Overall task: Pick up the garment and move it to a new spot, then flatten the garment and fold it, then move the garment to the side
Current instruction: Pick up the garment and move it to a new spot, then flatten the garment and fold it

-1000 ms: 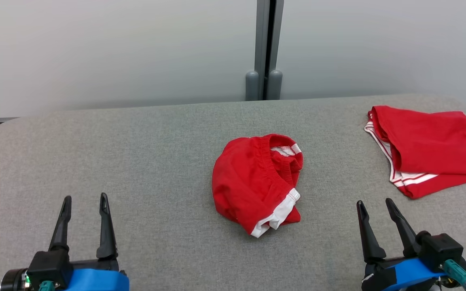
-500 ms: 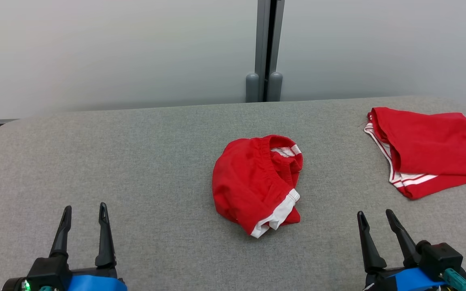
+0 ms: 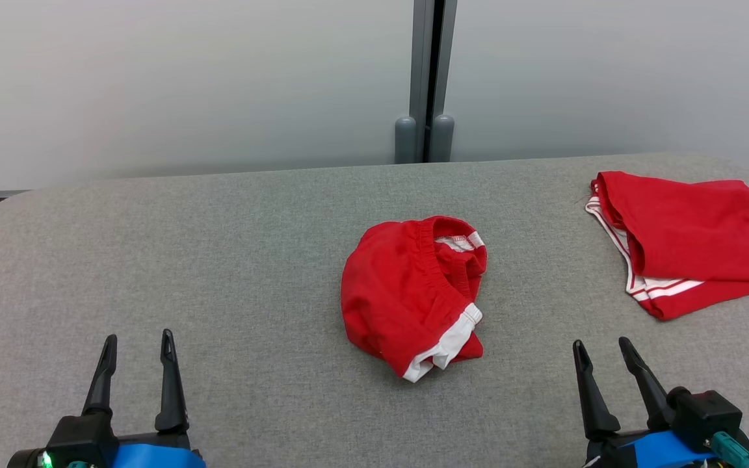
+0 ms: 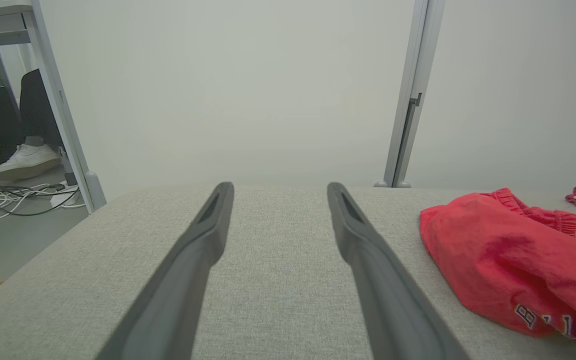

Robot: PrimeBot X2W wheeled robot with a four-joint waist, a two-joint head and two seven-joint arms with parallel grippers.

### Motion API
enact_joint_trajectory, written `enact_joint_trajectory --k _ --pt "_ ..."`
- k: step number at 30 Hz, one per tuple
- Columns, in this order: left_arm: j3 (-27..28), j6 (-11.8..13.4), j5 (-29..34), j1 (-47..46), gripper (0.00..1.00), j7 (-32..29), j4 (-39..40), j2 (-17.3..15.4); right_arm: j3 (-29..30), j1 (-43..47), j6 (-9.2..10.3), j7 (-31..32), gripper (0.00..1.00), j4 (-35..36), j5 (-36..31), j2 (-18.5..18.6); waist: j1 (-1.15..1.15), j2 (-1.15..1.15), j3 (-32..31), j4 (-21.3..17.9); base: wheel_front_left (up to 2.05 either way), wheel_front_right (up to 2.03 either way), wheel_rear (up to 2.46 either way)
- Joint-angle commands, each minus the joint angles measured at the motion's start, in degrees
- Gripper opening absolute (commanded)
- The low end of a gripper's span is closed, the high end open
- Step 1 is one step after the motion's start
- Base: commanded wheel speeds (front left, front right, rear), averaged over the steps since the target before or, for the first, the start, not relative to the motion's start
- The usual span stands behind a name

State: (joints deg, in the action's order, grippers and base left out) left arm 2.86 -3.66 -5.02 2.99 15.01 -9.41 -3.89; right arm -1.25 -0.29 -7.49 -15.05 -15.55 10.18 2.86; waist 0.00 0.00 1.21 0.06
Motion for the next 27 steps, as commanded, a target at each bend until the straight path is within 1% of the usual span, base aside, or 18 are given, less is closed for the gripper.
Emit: enact_joint_trajectory --k 1,16,22,27 --pt "0.24 -0.28 0.33 -0.47 1.0 0.22 -0.05 0.03 0.01 0.4 -0.01 -0.16 1.0 -0.02 0.05 0.06 0.0 0.0 0.02 0.05 0.0 0.0 0.0" --pt "0.63 -0.33 1.08 -0.72 1.0 0.22 0.61 0.65 0.16 -0.94 -0.01 -0.16 1.0 -0.48 -0.24 0.05 0.0 0.0 0.7 0.33 0.0 0.0 0.0" --pt "0.02 -0.27 1.13 -1.58 1.0 0.23 0.57 0.84 -2.2 -4.99 -0.01 -0.16 1.0 -0.8 -0.03 0.05 0.0 0.0 1.68 1.15 0.0 0.0 0.0" --pt "-0.65 -0.37 1.19 -2.5 1.0 0.23 0.6 0.88 -4.84 -10.61 -0.01 -0.12 1.0 -4.63 0.31 0.06 0.0 0.0 2.69 2.48 0.0 0.0 0.0"
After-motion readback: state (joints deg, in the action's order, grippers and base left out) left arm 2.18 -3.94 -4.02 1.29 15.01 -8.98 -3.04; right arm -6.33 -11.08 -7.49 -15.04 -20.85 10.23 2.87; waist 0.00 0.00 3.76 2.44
